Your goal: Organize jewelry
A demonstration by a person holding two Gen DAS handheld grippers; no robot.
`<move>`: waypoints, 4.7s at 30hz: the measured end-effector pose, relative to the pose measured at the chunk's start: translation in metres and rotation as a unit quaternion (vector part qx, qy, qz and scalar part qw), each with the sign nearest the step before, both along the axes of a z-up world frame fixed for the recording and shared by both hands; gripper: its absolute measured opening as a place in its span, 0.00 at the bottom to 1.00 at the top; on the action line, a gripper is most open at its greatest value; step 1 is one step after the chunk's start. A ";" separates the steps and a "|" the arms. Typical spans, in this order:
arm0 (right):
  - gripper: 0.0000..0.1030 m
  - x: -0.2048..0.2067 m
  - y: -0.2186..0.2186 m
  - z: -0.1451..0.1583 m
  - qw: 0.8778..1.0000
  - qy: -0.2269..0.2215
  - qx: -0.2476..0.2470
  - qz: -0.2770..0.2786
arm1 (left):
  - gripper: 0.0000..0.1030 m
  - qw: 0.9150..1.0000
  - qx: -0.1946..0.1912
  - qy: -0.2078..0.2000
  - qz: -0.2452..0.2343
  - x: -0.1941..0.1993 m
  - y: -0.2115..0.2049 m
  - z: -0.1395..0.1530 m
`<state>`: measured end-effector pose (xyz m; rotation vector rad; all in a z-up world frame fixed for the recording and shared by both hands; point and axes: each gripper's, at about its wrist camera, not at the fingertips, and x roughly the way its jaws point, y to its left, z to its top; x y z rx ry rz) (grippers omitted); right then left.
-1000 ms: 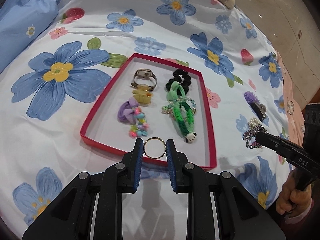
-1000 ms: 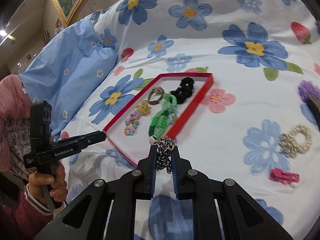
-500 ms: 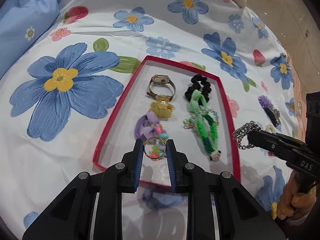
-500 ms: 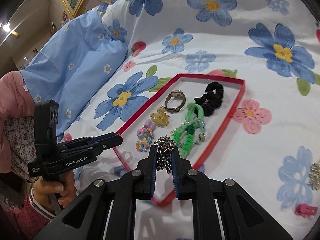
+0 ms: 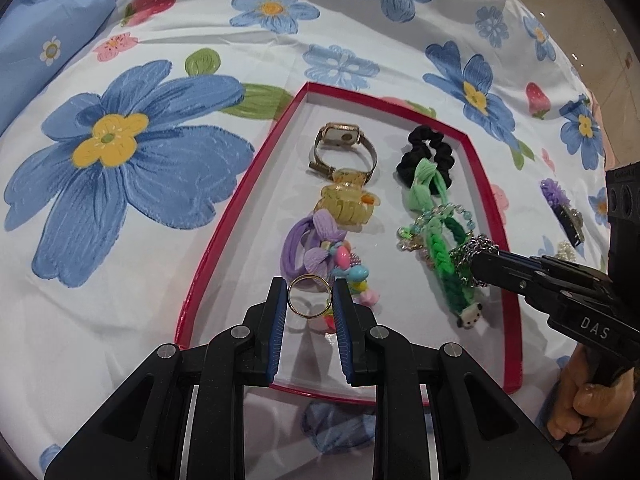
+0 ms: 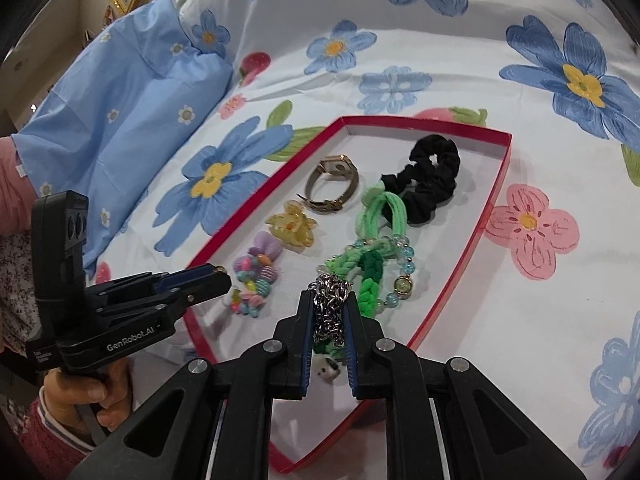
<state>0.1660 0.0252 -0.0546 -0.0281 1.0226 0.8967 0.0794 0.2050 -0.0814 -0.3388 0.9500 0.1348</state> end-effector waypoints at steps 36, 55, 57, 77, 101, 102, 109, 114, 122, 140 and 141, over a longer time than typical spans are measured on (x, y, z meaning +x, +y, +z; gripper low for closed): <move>0.19 0.006 0.001 -0.008 1.000 0.006 -0.009 -0.003 | 0.21 1.000 -0.003 0.025 -0.005 0.007 -0.001 -0.011; 0.45 -0.003 -0.026 0.027 0.998 -0.006 0.054 -0.032 | 0.73 0.998 -0.027 -0.041 0.038 -0.030 0.000 0.036; 0.50 -0.006 -0.035 0.032 0.997 -0.007 0.071 -0.041 | 0.79 0.996 -0.040 -0.054 0.051 -0.041 0.001 0.043; 0.75 -0.067 -0.098 0.039 0.979 0.013 0.188 -0.077 | 0.89 0.988 -0.095 -0.067 0.098 -0.125 -0.029 0.050; 1.00 -0.112 -0.101 0.115 0.968 -0.217 0.085 -0.096 | 1.00 0.982 0.099 -0.127 0.099 -0.137 -0.065 0.102; 1.00 -0.114 -0.098 0.104 0.967 -0.224 0.075 -0.095 | 1.00 0.982 0.102 -0.125 0.102 -0.137 -0.066 0.096; 1.00 -0.118 -0.090 0.057 0.974 -0.206 0.046 -0.087 | 1.00 0.982 0.105 -0.115 0.111 -0.143 -0.069 0.070; 1.00 -0.121 -0.088 0.044 0.977 -0.194 0.038 -0.081 | 1.00 0.981 0.115 -0.110 0.114 -0.148 -0.071 0.062; 1.00 -0.125 -0.089 0.039 0.978 -0.189 0.040 -0.077 | 1.00 0.978 0.134 -0.112 0.112 -0.153 -0.077 0.064; 1.00 -0.127 -0.092 0.033 0.978 -0.187 0.048 -0.078 | 1.00 0.977 0.152 -0.122 0.092 -0.155 -0.093 0.067; 1.00 -0.127 -0.092 0.033 0.978 -0.186 0.047 -0.077 | 1.00 0.977 0.152 -0.121 0.092 -0.155 -0.093 0.067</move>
